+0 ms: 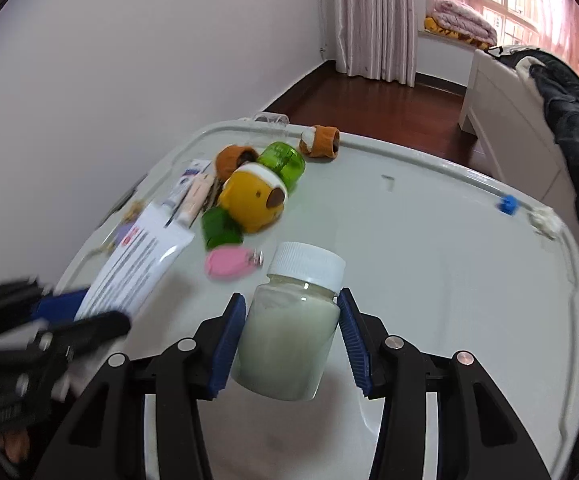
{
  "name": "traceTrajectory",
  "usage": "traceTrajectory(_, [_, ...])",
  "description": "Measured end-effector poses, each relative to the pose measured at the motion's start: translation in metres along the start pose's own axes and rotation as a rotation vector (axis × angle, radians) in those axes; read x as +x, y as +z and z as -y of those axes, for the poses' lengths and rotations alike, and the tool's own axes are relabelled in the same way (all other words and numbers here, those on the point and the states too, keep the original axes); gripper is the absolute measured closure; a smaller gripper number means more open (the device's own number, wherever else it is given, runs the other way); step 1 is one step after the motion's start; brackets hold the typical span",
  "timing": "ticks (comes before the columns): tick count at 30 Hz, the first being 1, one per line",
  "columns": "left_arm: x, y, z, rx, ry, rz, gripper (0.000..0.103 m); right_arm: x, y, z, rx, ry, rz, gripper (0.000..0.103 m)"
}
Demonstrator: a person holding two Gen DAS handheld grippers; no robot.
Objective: Collect trash
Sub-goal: 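Carry the tube and white jar over the bucket and release both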
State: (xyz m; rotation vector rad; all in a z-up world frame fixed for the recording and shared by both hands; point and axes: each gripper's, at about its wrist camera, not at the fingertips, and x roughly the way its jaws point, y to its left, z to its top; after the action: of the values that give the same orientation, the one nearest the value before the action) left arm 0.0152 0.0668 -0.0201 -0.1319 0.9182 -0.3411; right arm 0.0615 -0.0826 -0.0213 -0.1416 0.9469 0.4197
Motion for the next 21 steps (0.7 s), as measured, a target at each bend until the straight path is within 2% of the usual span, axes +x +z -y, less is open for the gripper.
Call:
traceTrajectory(2, [-0.013, -0.012, 0.013, 0.019, -0.024, -0.002, 0.078, -0.021, -0.019, 0.001, -0.008, 0.004, -0.002, 0.057])
traceTrajectory(5, [-0.028, -0.041, 0.03, 0.055, -0.063, -0.036, 0.078, -0.051, -0.067, -0.002, 0.012, 0.025, -0.047, 0.058])
traceTrajectory(9, [-0.037, -0.089, 0.051, 0.106, -0.097, -0.123, 0.078, -0.07, -0.144, -0.005, 0.073, 0.057, -0.154, 0.061])
traceTrajectory(14, [-0.032, -0.141, 0.073, 0.114, -0.134, -0.23, 0.078, -0.059, -0.211, -0.015, 0.097, 0.073, -0.268, 0.062])
traceTrajectory(16, [-0.026, -0.155, 0.079, 0.112, -0.128, -0.269, 0.078, -0.049, -0.226, -0.019, 0.079, 0.064, -0.308, 0.063])
traceTrajectory(18, [-0.021, -0.164, 0.084, 0.124, -0.104, -0.296, 0.078, -0.04, -0.238, -0.018, 0.099, 0.095, -0.352, 0.063])
traceTrajectory(19, [-0.018, -0.167, 0.086, 0.139, -0.089, -0.314, 0.078, -0.036, -0.242, -0.017, 0.108, 0.099, -0.372, 0.062])
traceTrajectory(20, [-0.016, -0.17, 0.089, 0.155, -0.066, -0.324, 0.078, -0.034, -0.245, -0.016, 0.114, 0.099, -0.381, 0.049])
traceTrajectory(21, [-0.014, -0.173, 0.091, 0.161, -0.054, -0.33, 0.078, -0.034, -0.246, -0.016, 0.117, 0.091, -0.379, 0.031])
